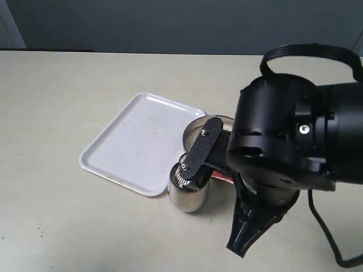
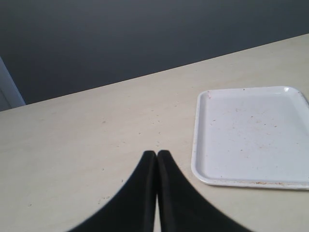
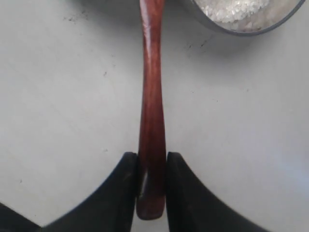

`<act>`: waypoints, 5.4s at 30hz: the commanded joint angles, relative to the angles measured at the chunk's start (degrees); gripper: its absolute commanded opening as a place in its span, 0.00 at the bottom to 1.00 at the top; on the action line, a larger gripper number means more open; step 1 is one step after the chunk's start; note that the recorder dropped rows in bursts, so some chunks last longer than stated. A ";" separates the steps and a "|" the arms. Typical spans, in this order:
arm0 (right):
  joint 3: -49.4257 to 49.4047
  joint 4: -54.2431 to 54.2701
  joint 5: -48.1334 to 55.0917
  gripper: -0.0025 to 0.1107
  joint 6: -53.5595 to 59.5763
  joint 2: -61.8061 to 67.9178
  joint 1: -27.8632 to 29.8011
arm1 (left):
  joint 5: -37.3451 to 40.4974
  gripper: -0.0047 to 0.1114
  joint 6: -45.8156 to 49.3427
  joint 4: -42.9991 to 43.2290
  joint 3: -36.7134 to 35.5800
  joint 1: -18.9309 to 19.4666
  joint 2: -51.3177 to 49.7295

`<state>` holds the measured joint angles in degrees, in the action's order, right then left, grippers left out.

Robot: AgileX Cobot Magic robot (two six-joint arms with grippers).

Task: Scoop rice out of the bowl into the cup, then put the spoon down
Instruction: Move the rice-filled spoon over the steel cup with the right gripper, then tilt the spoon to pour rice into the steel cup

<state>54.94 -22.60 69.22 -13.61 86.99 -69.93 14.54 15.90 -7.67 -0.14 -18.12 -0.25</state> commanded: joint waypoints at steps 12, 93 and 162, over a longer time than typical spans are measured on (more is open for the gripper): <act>0.13 -9.87 0.75 0.02 -3.00 -0.84 -5.48 | -0.85 0.04 -0.31 -0.38 0.14 -0.26 0.25; -14.59 -25.42 -3.94 0.02 -15.41 -0.97 -10.17 | -0.85 0.04 -0.31 -0.38 0.14 -0.26 0.25; -14.59 -31.35 0.75 0.02 -22.55 2.25 -17.33 | -0.85 0.04 -0.31 -0.38 0.14 -0.26 0.25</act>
<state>40.55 -52.08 69.00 -35.82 89.37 -87.19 14.54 15.90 -7.67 -0.14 -18.12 -0.25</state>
